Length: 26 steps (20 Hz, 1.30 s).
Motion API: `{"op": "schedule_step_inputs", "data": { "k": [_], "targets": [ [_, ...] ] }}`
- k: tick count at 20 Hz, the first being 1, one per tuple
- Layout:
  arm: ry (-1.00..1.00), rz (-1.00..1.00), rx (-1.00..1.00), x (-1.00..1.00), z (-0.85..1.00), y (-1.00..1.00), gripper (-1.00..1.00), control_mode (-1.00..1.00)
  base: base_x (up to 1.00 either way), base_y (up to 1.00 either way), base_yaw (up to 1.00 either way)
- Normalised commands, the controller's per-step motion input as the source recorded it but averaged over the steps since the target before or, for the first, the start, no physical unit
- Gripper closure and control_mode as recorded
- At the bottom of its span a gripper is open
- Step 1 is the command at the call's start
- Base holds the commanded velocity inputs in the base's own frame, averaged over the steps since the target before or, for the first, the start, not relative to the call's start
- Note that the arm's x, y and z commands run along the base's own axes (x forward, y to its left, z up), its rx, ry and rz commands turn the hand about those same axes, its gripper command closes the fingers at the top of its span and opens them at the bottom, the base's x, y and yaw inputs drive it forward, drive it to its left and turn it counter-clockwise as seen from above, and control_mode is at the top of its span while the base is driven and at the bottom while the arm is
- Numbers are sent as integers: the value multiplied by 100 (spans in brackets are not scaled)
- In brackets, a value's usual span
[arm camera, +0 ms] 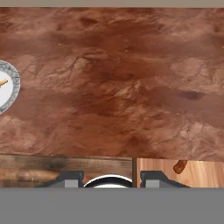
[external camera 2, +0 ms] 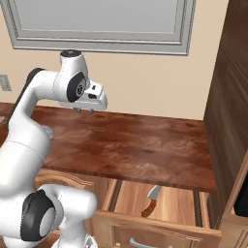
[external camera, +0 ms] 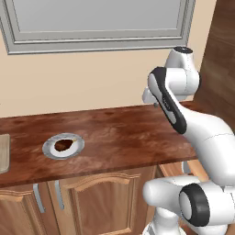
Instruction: Pick up the knife from the drawer and place it on the cutting board. Then place the meat from the plate to the cutting board.
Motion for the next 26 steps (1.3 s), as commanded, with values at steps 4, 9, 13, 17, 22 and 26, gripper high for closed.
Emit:
{"op": "schedule_step_inputs", "data": {
  "k": [4, 9, 13, 17, 22, 26],
  "targets": [
    [-8, 0, 0, -36, 0, 0, -100, -100, 0, 0, 0],
    [-11, 0, -2, -67, 0, 0, -100, -100, 0, 0, 0],
    [-1, -2, 0, -71, -2, 0, -100, -100, 0, 0, 0],
    [-3, -3, 0, -74, 0, 0, -100, -100, 0, 0, 0],
    [-1, -2, 1, -52, 0, 0, -100, -100, 0, 0, 0],
    [1, 0, 2, -37, 0, 5, -100, -100, 0, 0, 0]
  ]
}}
